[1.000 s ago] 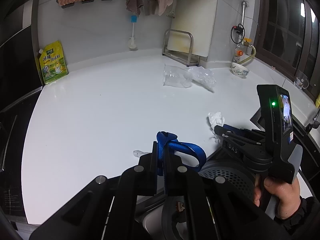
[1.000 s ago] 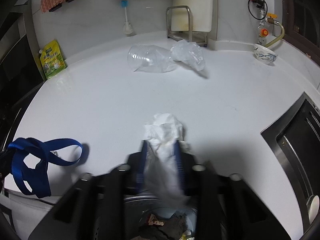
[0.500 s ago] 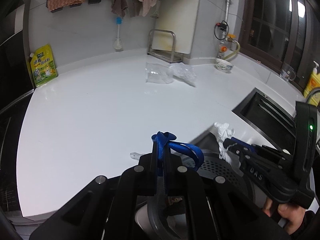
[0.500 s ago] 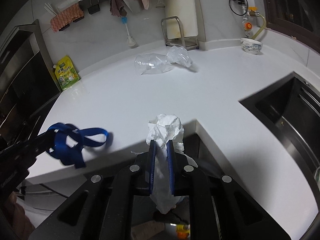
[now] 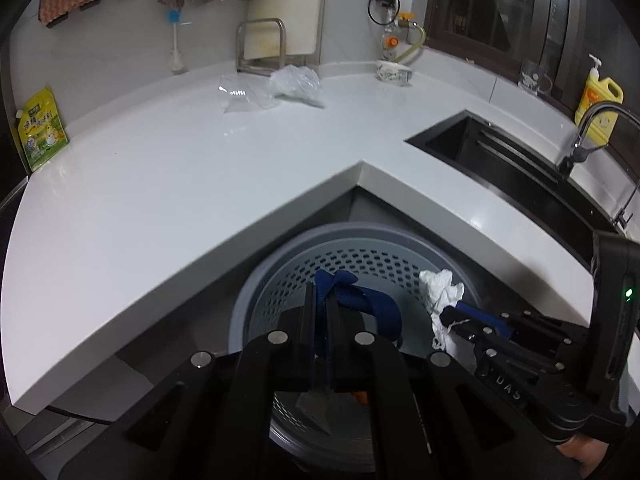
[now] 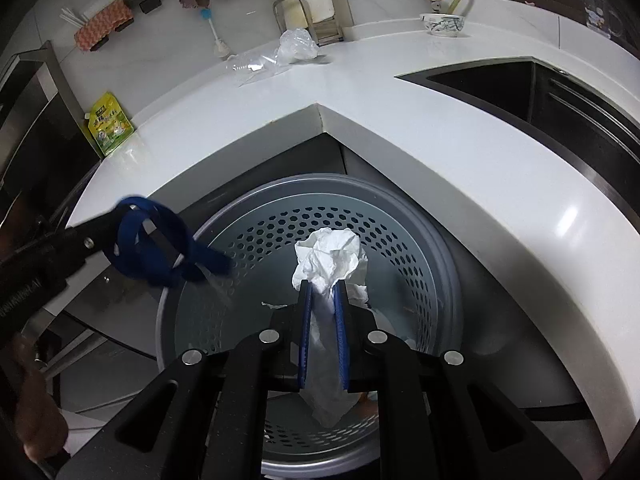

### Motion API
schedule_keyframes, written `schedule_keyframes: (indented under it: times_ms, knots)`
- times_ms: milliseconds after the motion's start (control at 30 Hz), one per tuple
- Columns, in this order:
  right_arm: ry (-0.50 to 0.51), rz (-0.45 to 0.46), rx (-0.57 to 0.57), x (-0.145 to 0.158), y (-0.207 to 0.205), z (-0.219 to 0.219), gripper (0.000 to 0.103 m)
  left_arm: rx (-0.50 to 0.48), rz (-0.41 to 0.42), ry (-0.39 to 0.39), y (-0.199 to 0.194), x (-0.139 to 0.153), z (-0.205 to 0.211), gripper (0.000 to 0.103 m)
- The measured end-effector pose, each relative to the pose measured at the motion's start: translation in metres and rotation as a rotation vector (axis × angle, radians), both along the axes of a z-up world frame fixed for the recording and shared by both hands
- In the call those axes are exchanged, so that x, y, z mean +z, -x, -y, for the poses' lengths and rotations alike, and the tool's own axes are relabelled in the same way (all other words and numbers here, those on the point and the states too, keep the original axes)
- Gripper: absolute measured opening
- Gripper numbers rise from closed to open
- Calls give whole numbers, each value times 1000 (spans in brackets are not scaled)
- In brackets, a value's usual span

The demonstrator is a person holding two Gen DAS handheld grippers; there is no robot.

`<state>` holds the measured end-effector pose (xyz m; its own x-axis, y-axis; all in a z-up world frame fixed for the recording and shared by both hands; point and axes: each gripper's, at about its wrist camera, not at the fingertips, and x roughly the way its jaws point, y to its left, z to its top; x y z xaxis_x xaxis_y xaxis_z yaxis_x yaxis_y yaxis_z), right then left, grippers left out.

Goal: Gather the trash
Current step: 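Carry the tissue and blue lanyard over the trash bin with both tools, then open both tools to drop the tissue and lanyard into the bin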

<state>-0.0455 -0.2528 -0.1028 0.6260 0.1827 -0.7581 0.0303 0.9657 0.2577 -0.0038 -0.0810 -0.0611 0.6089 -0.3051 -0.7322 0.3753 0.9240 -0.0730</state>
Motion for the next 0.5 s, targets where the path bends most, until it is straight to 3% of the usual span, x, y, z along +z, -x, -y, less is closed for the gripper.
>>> schedule_keyframes:
  times_ms: [333,433,500]
  knots:
    - [-22,4,2,2,3,0,13,10,-9,-21,1,-3,0,5]
    - [-25,21,4,6,5,2,20,14,-22,-12,-1,-4,-2,6]
    - [-18,29,-6,7,6,3,33,18,-33,-6,-2,-5,-3,10]
